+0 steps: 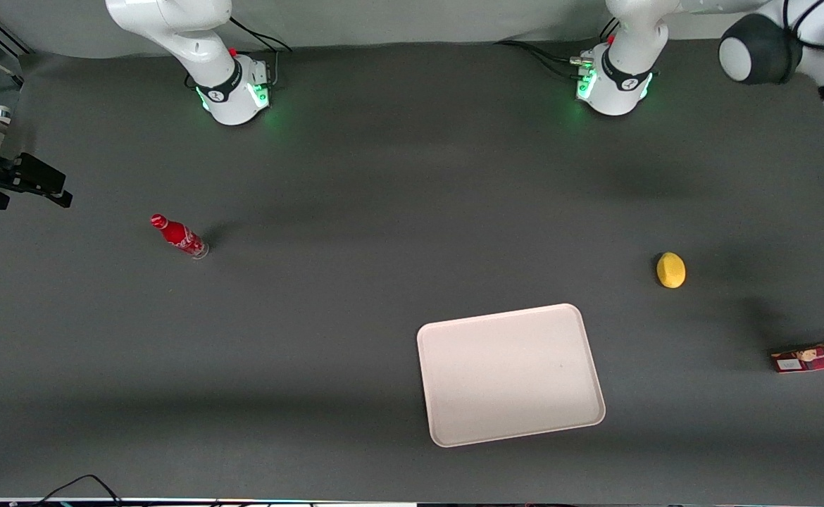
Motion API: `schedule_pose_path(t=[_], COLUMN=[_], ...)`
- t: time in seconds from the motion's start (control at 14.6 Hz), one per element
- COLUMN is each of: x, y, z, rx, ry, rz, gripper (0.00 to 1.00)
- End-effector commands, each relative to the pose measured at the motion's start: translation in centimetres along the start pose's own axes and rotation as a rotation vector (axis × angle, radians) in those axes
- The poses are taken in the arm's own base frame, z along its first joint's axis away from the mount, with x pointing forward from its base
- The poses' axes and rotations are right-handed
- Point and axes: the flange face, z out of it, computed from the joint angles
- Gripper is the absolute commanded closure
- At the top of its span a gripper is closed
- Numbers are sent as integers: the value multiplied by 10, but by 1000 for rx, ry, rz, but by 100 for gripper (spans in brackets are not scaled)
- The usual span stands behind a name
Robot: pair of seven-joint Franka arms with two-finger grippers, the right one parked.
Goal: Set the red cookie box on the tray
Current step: 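Move the open left gripper down over the red plaid cookie box, then close the left gripper on the cookie box end and lift it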
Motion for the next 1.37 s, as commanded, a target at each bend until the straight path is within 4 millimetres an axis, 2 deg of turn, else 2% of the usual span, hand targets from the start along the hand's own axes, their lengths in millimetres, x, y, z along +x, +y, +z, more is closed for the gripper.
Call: schedule_pose_path(t=[0.0,0.27,0.34,0.41,0.48,0.68,0.89,1.09,1.16,1.3], x=[-3,-4,-5,-4,-4,-2,3,-3,1,-4], y=[-11,-7,-5,-5,-5,-3,-2,-7,-8,-3], z=[43,72,77,78,78,77,58,5,-20,-80], rx=[25,36,30,29,26,7,-43,-112,-140,-184], ry=[-8,-2,20,46,69,78,89,82,78,81], rz=[36,35,15,-11,-32,-45,-72,-140,-173,-308], gripper=[0,0,42,96,100,100,100,100,100,100])
